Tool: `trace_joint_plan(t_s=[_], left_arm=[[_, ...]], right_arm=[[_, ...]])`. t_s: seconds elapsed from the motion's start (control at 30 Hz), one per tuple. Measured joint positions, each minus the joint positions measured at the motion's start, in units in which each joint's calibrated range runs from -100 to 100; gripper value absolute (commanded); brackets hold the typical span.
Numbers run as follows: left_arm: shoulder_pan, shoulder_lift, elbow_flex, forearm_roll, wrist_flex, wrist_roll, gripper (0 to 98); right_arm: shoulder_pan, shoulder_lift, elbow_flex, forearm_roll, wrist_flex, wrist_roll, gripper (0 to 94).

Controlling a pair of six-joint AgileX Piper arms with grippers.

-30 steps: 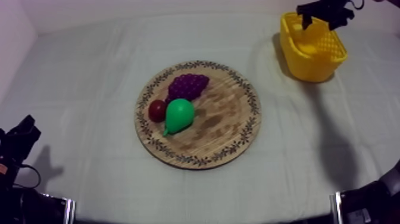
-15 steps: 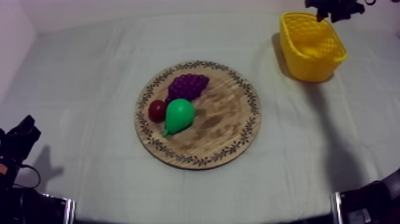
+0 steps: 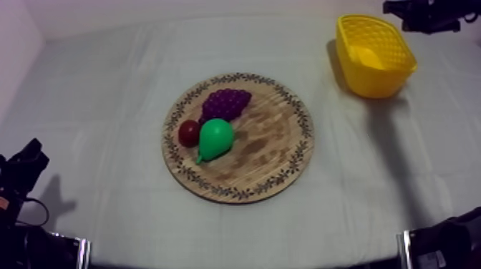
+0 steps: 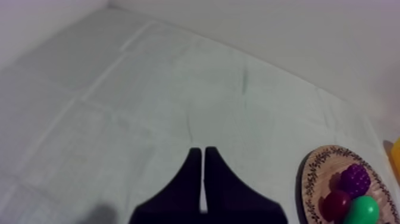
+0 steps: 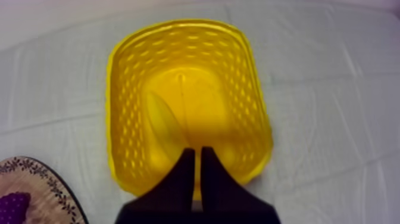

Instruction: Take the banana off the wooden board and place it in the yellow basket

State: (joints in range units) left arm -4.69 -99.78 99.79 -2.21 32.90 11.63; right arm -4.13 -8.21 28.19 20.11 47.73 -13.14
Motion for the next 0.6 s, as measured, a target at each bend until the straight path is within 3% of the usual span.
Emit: trace_joint_plan(t_s=[0.3,0.6], left_arm=[[0.0,0.0,0.0,0.0,0.0,0.0,0.1],[0.0,0.0,0.0,0.0,0.0,0.0,0.1]], right_arm=[[0.5,-16.1,20.9,4.4,-13.4,-4.9,0.3],[0.8,-35.2,45.8,17.2,-23.8,-16.5,0.2]])
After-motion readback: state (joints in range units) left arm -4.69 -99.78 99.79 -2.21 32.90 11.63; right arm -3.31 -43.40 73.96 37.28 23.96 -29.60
